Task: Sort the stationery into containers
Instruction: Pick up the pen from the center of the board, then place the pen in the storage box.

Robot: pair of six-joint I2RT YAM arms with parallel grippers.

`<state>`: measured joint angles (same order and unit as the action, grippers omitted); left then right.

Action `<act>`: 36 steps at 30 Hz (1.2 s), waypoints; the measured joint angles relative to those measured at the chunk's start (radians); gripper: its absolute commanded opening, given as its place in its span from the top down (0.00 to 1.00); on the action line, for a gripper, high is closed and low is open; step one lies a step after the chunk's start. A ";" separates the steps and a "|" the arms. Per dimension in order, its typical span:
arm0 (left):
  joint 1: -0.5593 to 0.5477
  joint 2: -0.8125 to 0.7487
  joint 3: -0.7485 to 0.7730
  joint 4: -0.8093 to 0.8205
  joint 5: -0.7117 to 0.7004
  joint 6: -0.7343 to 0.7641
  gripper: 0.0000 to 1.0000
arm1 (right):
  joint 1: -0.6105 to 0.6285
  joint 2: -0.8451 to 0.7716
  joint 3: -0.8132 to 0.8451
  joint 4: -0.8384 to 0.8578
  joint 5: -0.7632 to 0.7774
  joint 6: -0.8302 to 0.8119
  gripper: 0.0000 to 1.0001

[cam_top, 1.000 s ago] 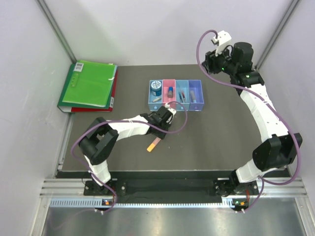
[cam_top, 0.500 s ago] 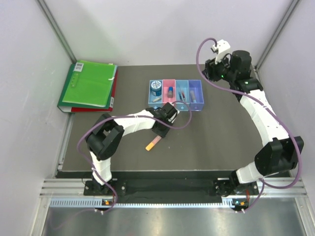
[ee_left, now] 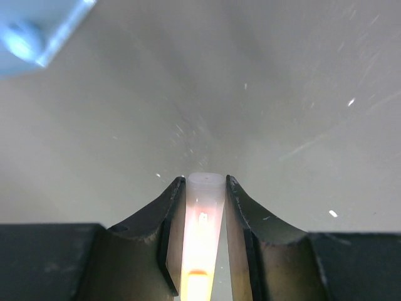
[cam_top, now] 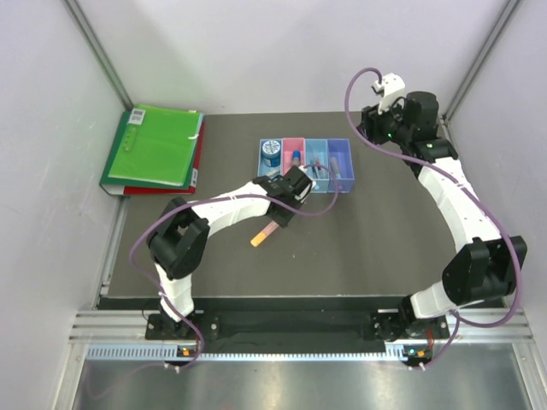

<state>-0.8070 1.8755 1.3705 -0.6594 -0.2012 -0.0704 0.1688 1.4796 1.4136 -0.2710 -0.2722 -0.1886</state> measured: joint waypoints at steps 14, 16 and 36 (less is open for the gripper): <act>0.001 0.011 0.421 0.019 0.029 0.005 1.00 | -0.109 0.000 0.000 -0.002 0.026 0.010 0.46; 0.001 0.027 0.465 0.055 0.041 -0.006 1.00 | -0.141 0.000 0.001 -0.001 0.037 0.026 0.46; 0.103 0.390 0.748 0.381 0.161 -0.144 1.00 | -0.375 0.001 0.016 -0.009 0.071 0.147 0.46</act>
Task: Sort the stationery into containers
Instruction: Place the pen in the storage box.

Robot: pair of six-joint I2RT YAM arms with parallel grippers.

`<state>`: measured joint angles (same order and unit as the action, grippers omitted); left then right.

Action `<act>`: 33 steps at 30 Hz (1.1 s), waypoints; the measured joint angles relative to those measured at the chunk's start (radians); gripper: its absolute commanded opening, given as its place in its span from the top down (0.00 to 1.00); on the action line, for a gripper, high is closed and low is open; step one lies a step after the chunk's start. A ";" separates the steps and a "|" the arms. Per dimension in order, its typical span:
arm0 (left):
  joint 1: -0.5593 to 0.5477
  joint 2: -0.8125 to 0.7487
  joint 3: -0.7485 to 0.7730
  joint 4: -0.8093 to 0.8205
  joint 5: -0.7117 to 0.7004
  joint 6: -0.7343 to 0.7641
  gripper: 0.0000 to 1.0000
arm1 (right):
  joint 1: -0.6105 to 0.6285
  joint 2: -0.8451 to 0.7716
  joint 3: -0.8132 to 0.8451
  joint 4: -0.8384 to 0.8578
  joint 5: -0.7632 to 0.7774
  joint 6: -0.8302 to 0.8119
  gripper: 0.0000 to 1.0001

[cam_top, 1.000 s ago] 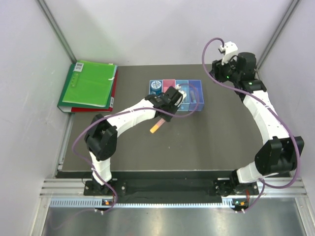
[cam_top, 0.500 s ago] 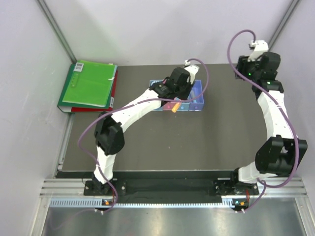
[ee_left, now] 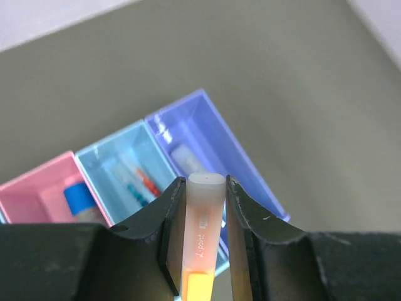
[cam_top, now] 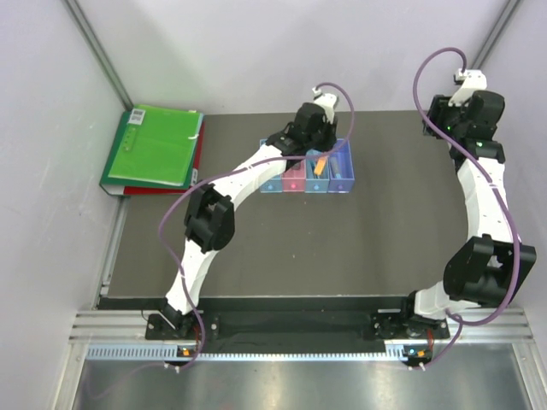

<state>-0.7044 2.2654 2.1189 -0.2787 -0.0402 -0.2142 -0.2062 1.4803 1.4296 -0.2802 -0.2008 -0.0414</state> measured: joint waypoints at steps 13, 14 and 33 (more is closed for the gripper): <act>0.060 0.005 -0.084 0.346 0.152 -0.200 1.00 | 0.000 0.013 0.021 -0.019 0.004 -0.003 0.46; 0.060 0.011 -0.093 0.376 0.163 -0.217 1.00 | 0.000 0.018 0.025 -0.024 0.004 -0.003 0.46; 0.060 0.135 -0.139 0.563 0.181 -0.287 1.00 | 0.000 0.032 0.032 -0.023 -0.001 -0.007 0.46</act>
<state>-0.6449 2.4008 1.9797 0.2848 0.1410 -0.5011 -0.2062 1.5124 1.4612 -0.3035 -0.2020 -0.0486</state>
